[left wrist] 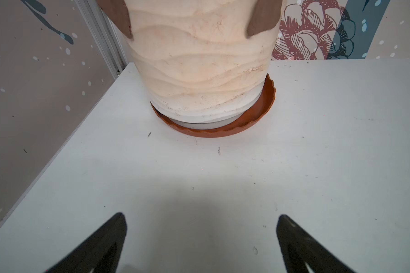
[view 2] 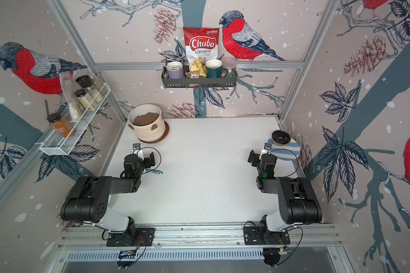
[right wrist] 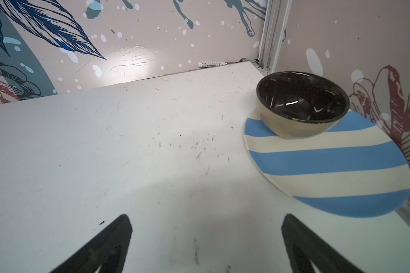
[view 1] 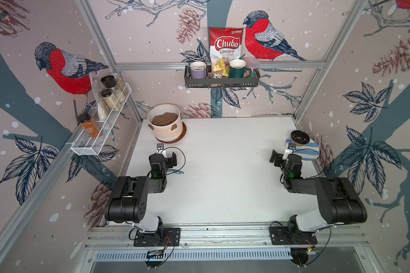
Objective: Scrub the dried mud off the ceramic pot
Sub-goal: Pick up the brush from the center of the board.
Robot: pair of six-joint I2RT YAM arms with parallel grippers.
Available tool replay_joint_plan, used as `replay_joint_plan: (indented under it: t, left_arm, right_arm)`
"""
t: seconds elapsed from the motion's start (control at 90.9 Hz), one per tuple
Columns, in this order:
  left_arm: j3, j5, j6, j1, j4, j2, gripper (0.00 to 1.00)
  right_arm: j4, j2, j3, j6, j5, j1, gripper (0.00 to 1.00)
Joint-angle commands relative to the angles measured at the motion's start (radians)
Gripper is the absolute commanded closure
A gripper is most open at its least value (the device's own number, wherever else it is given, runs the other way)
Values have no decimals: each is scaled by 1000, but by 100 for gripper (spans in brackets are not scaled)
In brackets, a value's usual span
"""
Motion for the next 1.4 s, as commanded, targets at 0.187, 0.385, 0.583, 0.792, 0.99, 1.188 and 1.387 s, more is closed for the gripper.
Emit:
replay_joint_plan:
  t: [0.187, 0.385, 0.583, 0.792, 0.99, 1.188, 1.387]
  left_arm:
    - [-3, 0, 2, 2, 23, -4, 2]
    - [-3, 0, 2, 2, 22, -3, 2]
    - [-3, 0, 2, 1, 22, -2, 2]
    - [-34, 125, -20, 54, 89, 2, 2]
    - [-33, 127, -21, 55, 84, 0, 2]
    - [-26, 109, -17, 47, 68, -1, 2]
    - [-27, 109, -17, 47, 69, -1, 2]
  right_arm:
    - [2, -4, 2, 7, -25, -8, 0]
    - [2, -3, 3, 6, -24, -9, 0]
    - [1, -3, 3, 6, -26, -9, 0]
    - [2, -3, 3, 6, -28, -11, 0]
    - [3, -1, 5, 8, -33, -13, 0]
    - [-2, -2, 6, 8, -49, -20, 0]
    - [-1, -3, 4, 6, -51, -21, 0]
